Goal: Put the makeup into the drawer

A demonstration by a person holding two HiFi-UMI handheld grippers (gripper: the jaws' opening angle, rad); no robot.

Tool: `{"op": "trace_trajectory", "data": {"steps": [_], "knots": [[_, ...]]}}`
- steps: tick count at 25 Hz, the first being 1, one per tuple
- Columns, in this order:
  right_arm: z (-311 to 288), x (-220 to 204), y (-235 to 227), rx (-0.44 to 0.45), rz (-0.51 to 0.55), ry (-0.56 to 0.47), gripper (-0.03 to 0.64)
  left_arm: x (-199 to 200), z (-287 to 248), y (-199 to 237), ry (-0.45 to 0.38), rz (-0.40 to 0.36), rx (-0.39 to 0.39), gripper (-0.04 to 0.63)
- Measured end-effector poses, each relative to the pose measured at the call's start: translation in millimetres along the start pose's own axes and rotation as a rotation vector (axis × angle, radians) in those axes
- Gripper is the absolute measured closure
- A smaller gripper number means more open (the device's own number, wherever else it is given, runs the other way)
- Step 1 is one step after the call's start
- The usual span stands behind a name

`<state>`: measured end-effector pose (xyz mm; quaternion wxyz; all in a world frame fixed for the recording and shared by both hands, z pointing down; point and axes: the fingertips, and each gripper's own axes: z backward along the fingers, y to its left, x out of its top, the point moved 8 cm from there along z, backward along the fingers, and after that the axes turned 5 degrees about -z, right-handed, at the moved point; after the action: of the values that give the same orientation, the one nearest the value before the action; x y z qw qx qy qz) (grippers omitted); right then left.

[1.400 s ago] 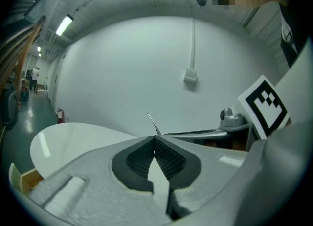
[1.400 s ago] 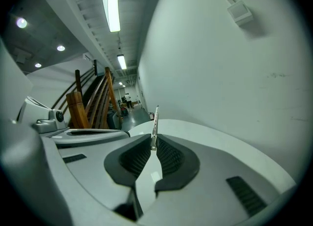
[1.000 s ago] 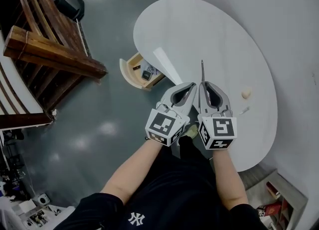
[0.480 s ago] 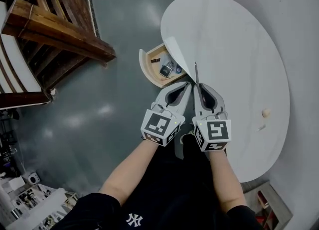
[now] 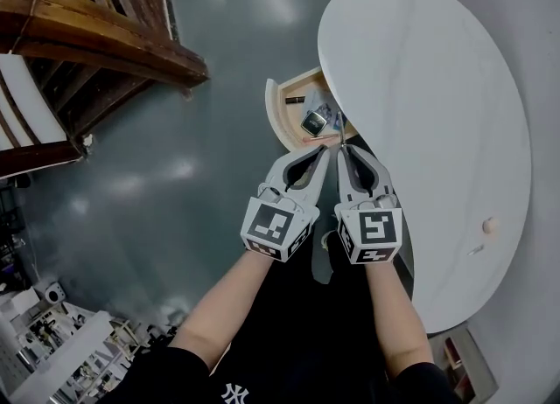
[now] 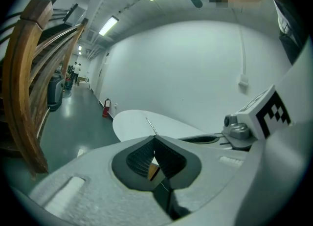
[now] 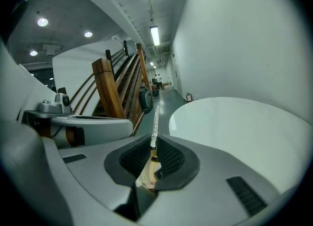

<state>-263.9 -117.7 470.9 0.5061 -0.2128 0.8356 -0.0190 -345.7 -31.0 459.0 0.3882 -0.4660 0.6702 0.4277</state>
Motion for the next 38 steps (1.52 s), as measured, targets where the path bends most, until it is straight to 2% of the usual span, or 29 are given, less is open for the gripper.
{"op": "trace_trajectory", "data": {"steps": [16, 29, 38], "knots": [[-103, -67, -12, -0.051, 0.001, 0.169, 0.569, -49, -45, 66, 0.031, 0.080, -0.009, 0.585], [-151, -100, -31, -0.185, 0.016, 0.309, 0.569, -64, -73, 96, 0.051, 0.097, -0.020, 0.585], [-170, -106, -36, -0.263, 0.026, 0.361, 0.569, -64, -84, 109, 0.061, 0.108, -0.031, 0.585]]}}
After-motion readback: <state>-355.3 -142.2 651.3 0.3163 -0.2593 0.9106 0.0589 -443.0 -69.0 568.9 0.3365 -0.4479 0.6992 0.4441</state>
